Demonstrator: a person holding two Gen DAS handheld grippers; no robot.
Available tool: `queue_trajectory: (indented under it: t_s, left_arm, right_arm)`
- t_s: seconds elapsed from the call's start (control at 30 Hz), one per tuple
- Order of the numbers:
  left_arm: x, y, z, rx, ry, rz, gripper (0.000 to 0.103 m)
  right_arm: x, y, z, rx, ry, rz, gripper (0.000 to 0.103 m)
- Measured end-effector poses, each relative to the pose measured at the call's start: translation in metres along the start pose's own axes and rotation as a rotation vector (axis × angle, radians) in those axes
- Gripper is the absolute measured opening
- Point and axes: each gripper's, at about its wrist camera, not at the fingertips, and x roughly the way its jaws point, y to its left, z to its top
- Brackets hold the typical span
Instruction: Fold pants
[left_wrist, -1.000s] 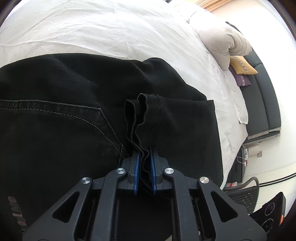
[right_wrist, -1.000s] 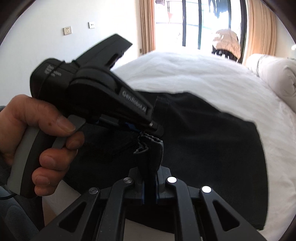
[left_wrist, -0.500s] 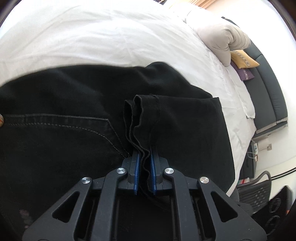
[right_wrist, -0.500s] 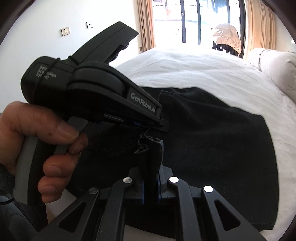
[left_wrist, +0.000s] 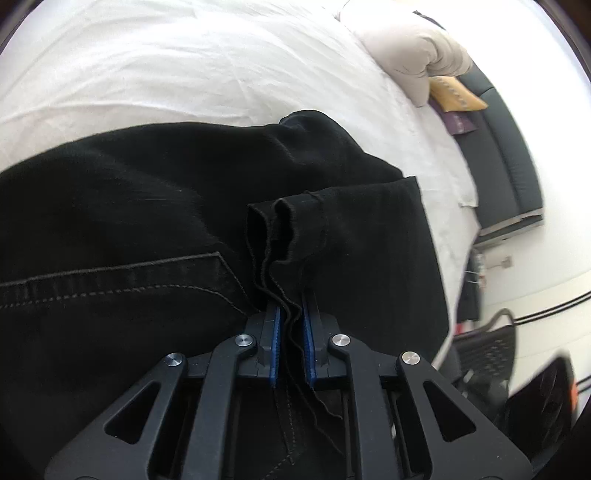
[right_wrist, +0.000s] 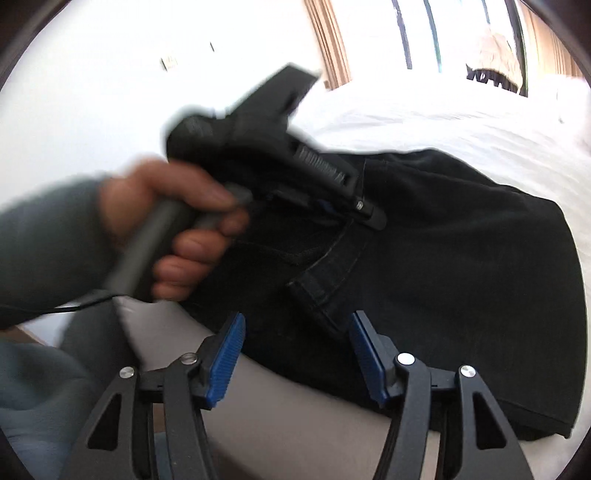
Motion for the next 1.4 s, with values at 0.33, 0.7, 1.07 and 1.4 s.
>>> queue_trajectory:
  t_s: [0.33,0.7,1.07,1.4]
  left_arm:
    - [-0.039,-0.021,0.002,0.012,-0.120,0.212,0.013]
    - [0.002,-0.087,-0.008,0.138,-0.070,0.046,0.013]
    - [0.023,-0.058,-0.069,0.168,-0.058,0.018,0.012]
    - [-0.067,-0.062,-0.113,0.096,-0.235,0.136,0.013]
  right_arm:
    - [-0.046,-0.146,-0.027,0.519,-0.112,-0.025,0.064]
    - [-0.076,-0.165,0.002,0.567,-0.217,0.054,0.074]
    - [-0.023,-0.269,0.020,0.858,-0.170,0.153,0.066]
    - [-0.052,-0.209,-0.020,0.786,-0.208,0.135,0.081]
